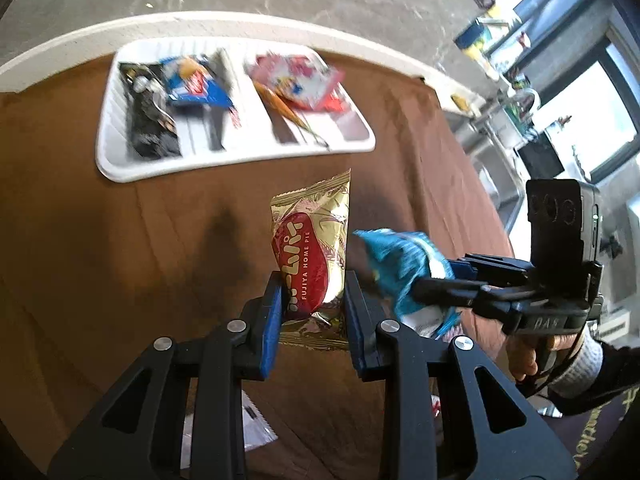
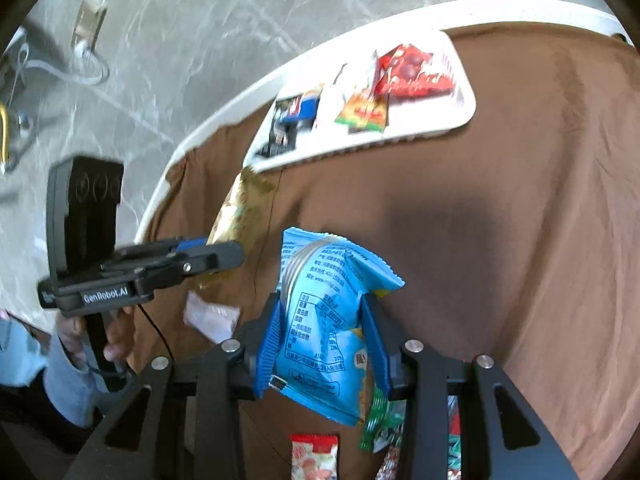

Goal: Organize snacks
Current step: 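Carry gold cake packet into tray with left tool while right tool places blue packet, then move both open tools back to the remaining snacks, then grasp green seed bag with left tool while right tool grasps red-white candy bag, then carry green seed bag into tray with left tool while right tool places candy bag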

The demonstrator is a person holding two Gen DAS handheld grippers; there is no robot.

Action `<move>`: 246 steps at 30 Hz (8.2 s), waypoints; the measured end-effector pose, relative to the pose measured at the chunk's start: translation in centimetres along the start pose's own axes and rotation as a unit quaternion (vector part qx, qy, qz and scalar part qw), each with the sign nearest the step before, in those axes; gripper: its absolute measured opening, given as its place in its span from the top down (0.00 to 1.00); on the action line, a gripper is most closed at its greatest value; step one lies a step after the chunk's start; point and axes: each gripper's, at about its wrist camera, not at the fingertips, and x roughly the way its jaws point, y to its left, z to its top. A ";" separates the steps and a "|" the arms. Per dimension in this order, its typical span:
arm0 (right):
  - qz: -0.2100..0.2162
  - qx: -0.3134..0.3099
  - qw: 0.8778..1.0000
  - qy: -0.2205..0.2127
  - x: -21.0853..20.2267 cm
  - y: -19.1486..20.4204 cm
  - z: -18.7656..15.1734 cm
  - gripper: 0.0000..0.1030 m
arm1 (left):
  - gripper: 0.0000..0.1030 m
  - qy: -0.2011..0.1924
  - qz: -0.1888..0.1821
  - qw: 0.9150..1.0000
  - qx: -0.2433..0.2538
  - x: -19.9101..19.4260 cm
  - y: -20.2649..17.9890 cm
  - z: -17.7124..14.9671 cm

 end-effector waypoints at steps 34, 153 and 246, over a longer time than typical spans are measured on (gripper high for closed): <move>-0.004 -0.037 0.999 -0.039 6.9 -0.1 17.2 0.59 | 0.75 -0.040 0.081 0.995 -0.046 1.1 10.7 15.7; -0.068 -0.022 0.997 -0.003 -6.6 -4.4 -10.0 0.82 | 0.85 0.136 -0.097 0.963 0.210 10.4 -11.6 -2.1; 0.000 0.074 0.996 -0.047 -6.2 -6.6 -3.7 0.79 | 0.70 0.073 -0.047 0.979 0.185 6.2 -8.1 0.0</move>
